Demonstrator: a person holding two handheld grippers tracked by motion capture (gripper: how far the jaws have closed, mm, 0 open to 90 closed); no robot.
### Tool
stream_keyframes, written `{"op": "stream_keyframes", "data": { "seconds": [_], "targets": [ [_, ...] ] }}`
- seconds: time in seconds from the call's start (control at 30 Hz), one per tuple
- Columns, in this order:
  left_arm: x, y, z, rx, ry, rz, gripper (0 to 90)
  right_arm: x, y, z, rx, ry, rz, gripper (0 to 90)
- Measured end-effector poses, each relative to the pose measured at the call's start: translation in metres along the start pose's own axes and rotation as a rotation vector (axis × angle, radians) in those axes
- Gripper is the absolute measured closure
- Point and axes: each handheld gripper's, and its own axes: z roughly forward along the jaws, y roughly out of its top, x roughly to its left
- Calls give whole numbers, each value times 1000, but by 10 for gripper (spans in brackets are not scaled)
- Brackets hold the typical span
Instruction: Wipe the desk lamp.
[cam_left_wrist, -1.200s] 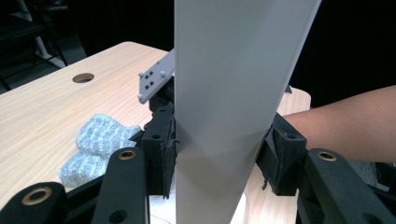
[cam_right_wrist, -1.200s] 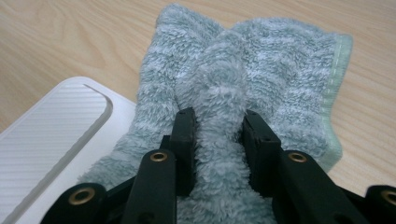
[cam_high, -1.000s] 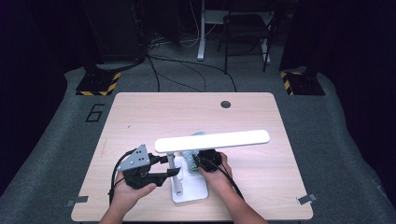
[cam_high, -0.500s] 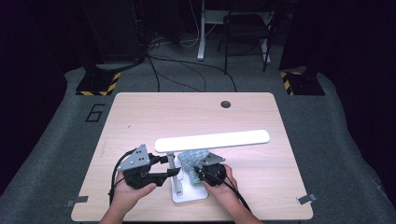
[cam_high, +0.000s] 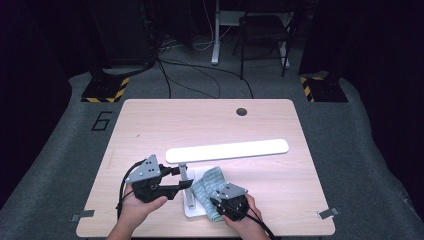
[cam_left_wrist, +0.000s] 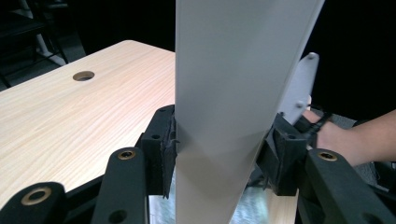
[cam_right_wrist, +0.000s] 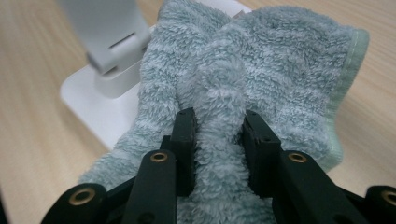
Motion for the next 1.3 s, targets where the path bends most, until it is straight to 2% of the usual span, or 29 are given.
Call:
{"op": "stream_keyframes", "data": {
  "seconds": [0.07,0.1,0.13,0.17,0.27,0.33,0.4,0.53,0.63,0.7,0.77,0.8,0.9,0.93,1.1,1.2,1.3],
  "targets": [
    [0,0,0,0,0,-2,520,2,-2,-4,8,17,-11,686],
    [0,0,0,2,-2,-2,519,4,-3,-6,14,23,1,686],
    [0,0,0,-1,0,-3,519,3,-3,-7,14,28,-15,686],
    [0,0,0,-1,0,-3,519,5,-4,-8,19,31,2,686],
    [0,0,0,0,2,-2,519,6,-5,-11,25,39,-12,685],
    [0,0,0,0,0,-2,519,5,-4,-10,28,46,-21,685],
    [0,0,0,1,0,-3,519,4,-3,-10,36,53,-2,684],
    [0,0,0,3,0,-5,518,1,-1,-6,36,53,-19,684],
    [0,0,1,4,4,-1,518,0,2,-3,34,44,-20,683],
    [0,0,0,6,5,-1,518,-1,4,0,29,32,-4,683],
    [0,0,1,5,5,1,518,-4,7,4,29,34,-13,683],
    [1,0,1,6,8,2,518,-8,9,8,25,29,4,683],
    [1,0,1,6,8,-4,518,-13,13,12,26,23,14,683],
    [0,0,2,0,8,-7,518,-17,16,17,28,20,43,683],
    [0,0,2,2,8,-7,518,-23,24,26,32,6,56,682],
    [0,0,2,1,6,-7,518,-29,30,32,47,-2,41,681],
    [1,0,2,4,-1,-7,518,-32,36,38,49,-17,56,680]
  ]
}}
